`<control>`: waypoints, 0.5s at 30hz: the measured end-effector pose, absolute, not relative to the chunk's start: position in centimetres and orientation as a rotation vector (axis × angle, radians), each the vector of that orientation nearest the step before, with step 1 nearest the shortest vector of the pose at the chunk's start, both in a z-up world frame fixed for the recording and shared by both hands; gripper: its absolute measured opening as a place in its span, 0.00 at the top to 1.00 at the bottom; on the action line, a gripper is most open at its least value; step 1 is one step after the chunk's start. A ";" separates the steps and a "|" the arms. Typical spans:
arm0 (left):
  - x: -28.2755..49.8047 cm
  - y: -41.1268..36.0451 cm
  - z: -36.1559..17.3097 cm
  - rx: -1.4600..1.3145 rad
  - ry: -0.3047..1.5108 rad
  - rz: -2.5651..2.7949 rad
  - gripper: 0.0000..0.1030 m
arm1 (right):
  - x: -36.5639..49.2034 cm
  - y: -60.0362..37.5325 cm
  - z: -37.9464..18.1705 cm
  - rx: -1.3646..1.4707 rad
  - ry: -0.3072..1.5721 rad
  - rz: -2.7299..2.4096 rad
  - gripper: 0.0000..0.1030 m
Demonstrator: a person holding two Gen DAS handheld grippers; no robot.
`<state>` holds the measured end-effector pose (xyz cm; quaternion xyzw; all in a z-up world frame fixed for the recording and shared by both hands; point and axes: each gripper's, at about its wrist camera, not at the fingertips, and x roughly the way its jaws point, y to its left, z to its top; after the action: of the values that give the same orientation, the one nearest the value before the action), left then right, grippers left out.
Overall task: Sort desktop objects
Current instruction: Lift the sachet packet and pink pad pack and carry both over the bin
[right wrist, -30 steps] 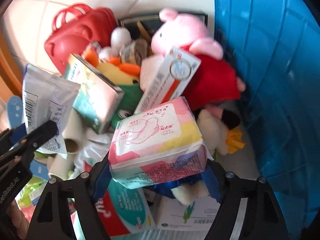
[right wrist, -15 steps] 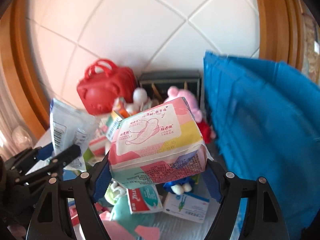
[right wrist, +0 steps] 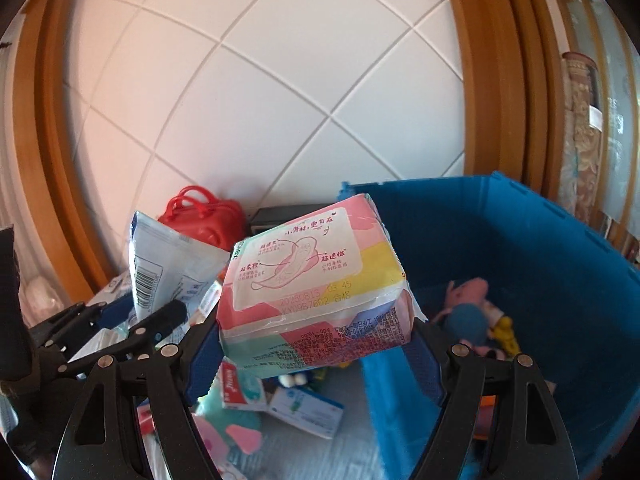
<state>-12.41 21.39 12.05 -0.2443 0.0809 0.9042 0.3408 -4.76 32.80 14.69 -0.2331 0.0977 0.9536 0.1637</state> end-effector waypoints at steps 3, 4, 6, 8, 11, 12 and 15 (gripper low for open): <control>-11.3 25.0 13.2 -0.676 0.218 2.319 0.62 | -2.7 36.3 16.2 -0.679 0.276 2.715 0.23; -11.0 26.5 13.6 -0.698 0.223 2.303 0.62 | -2.1 37.5 16.7 -0.687 0.263 2.709 0.23; -10.5 29.2 14.2 -0.747 0.222 2.273 0.62 | -1.1 40.7 17.7 -0.722 0.235 2.700 0.23; -10.1 32.3 14.7 -0.803 0.226 2.231 0.62 | -0.5 43.5 18.2 -0.763 0.209 2.687 0.23; -9.7 38.0 14.9 -0.881 0.300 2.203 0.62 | -0.4 48.6 18.4 -0.861 0.127 2.634 0.23; -9.6 39.7 14.7 -0.920 0.322 2.190 0.62 | -0.5 50.2 18.2 -0.904 0.103 2.617 0.23; -9.8 44.3 13.3 -1.063 0.384 2.144 0.62 | -1.1 54.6 16.6 -1.062 0.048 2.562 0.23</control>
<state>-9.81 44.31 13.34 -0.4105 0.1485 0.8282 0.3515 -1.12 54.61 16.65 -0.3763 0.0169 0.9081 0.1829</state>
